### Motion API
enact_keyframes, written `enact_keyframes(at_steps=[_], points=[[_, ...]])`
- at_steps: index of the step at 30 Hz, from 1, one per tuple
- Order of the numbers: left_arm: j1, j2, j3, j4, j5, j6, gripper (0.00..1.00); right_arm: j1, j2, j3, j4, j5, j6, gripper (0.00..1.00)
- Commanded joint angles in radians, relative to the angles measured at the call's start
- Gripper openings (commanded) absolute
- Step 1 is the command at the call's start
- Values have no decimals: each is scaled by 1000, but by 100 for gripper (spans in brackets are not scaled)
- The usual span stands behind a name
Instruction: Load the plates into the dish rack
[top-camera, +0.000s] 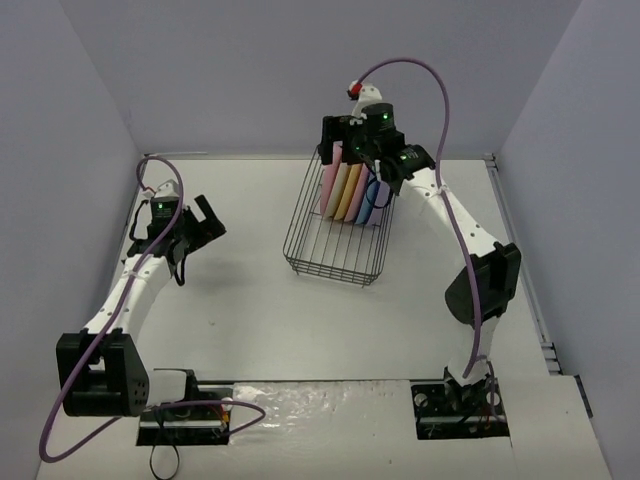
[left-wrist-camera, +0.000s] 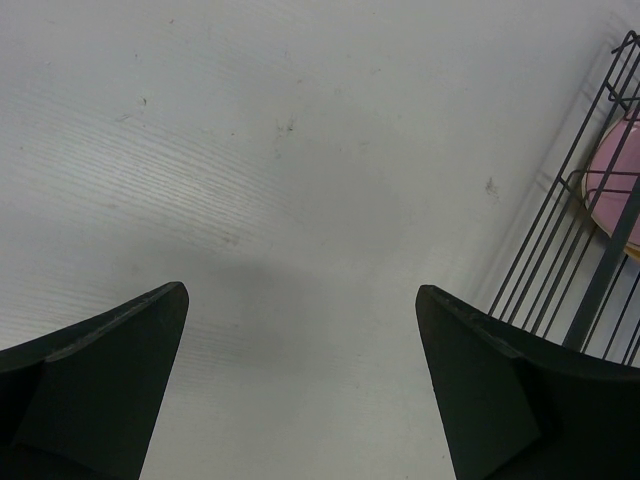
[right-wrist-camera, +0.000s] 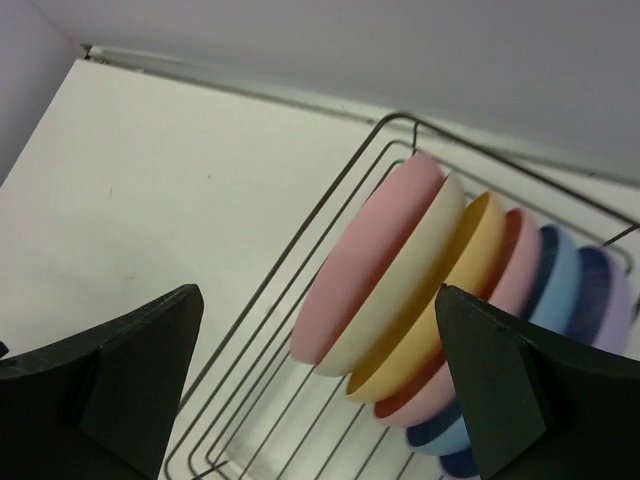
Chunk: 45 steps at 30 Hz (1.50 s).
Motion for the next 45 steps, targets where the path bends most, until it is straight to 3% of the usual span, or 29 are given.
enact_keyframes(at_steps=[1, 4, 9, 18, 28, 33, 36, 38, 45], points=[[6, -36, 55, 53, 31, 44, 97, 48, 86, 178, -85, 226, 160, 88], [7, -22, 52, 56, 33, 46, 97, 96, 181, 294, -151, 383, 157, 83], [5, -2, 52, 58, 46, 41, 97, 144, 211, 331, -142, 582, 139, 73], [5, 9, 50, 62, 51, 37, 97, 165, 316, 419, -177, 647, 114, 60], [5, 0, 48, 54, 37, 38, 97, 173, 404, 491, -205, 661, 99, 54], [5, 3, 48, 53, 38, 37, 97, 182, 422, 491, -231, 753, 113, 50], [5, 3, 48, 53, 38, 37, 97, 193, 425, 490, -244, 854, 122, 41], [5, 4, 48, 53, 37, 37, 97, 197, 424, 486, -247, 879, 128, 28], [5, 6, 50, 48, 29, 37, 97, 219, 405, 486, -212, 946, 129, 9]])
